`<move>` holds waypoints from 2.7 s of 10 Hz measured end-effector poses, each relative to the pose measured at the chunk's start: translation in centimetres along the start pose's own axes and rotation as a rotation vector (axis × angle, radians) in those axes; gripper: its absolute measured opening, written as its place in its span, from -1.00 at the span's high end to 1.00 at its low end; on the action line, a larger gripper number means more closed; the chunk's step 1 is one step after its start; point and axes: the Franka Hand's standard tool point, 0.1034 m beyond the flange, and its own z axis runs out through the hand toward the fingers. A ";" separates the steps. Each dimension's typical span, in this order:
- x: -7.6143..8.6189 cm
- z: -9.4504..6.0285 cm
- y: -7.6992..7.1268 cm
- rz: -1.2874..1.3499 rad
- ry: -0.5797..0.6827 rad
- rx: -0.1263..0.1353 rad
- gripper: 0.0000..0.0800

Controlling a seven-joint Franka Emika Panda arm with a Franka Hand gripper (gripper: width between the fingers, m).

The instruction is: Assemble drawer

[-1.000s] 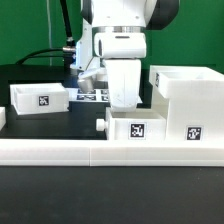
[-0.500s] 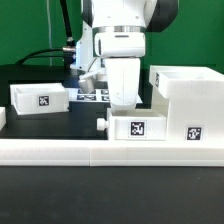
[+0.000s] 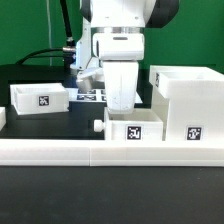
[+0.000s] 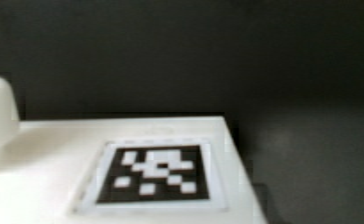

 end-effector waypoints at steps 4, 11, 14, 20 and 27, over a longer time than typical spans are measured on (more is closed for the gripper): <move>0.1 0.0 0.0 -0.019 -0.016 0.060 0.89; 0.2 0.0 -0.1 -0.032 -0.018 0.077 0.89; 0.2 0.1 0.0 -0.057 -0.024 0.081 0.89; 0.0 0.1 -0.2 -0.057 -0.025 0.073 0.89; 0.1 0.2 0.0 -0.082 -0.033 0.109 0.89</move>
Offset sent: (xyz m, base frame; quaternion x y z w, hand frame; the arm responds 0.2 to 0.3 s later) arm 0.0000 0.0000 0.0000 0.0000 0.0000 0.0000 1.0000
